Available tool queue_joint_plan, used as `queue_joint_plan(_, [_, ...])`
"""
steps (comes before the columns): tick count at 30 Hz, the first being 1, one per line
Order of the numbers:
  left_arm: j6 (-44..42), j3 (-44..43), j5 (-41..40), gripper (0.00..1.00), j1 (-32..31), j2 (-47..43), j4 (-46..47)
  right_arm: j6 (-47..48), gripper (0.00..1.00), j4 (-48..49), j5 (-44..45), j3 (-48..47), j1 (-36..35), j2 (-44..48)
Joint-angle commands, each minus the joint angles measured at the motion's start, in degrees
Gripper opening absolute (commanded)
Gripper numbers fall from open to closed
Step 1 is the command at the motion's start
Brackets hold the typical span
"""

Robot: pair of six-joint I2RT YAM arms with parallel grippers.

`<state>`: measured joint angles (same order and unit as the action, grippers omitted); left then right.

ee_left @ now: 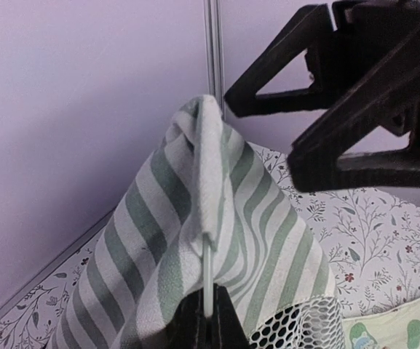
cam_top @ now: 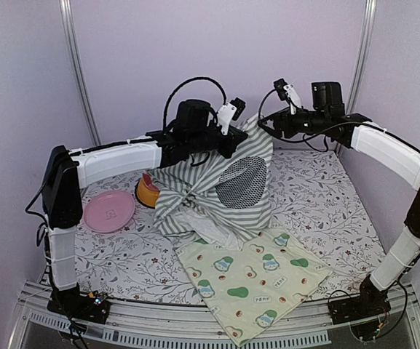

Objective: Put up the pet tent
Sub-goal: Insert the tent pole into the pole socket of the pet tent.

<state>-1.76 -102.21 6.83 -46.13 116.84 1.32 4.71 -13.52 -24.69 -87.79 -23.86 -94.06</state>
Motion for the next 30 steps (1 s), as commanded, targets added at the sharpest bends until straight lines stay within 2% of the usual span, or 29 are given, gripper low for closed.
queue_joint_plan(1, [1.22,-0.71,-0.16,0.00,0.93,0.67,1.77,-4.09,0.72,-0.45,4.55,1.17,1.44,7.35])
queue_joint_plan(3, [1.17,-0.40,0.24,0.00,0.98,0.53,2.79,-9.74,0.73,0.09,3.87,2.36,1.81,9.49])
queue_joint_plan(5, [1.18,0.08,0.62,0.00,0.98,0.21,4.09,-15.25,0.66,2.73,-0.54,4.70,1.61,10.99])
queue_joint_plan(8, [1.16,0.85,1.02,0.00,0.95,-0.23,6.24,-29.62,0.56,9.75,-4.39,10.33,-0.46,11.41])
queue_joint_plan(11, [1.12,1.28,2.84,0.00,0.95,-0.59,8.60,-39.15,0.52,16.95,-3.76,15.10,-3.46,10.19])
queue_joint_plan(17, [0.41,-0.54,5.24,0.00,0.70,0.31,8.35,-46.74,0.48,25.74,-2.08,15.06,-4.58,6.95])
queue_joint_plan(24, [-0.26,-1.27,7.56,0.00,0.51,0.89,7.57,-51.15,0.42,29.07,1.30,13.52,-4.62,3.56])
queue_joint_plan(30, [-0.78,-1.76,7.55,0.00,0.26,0.94,7.55,-51.59,0.35,27.94,3.79,14.13,-4.71,2.66])
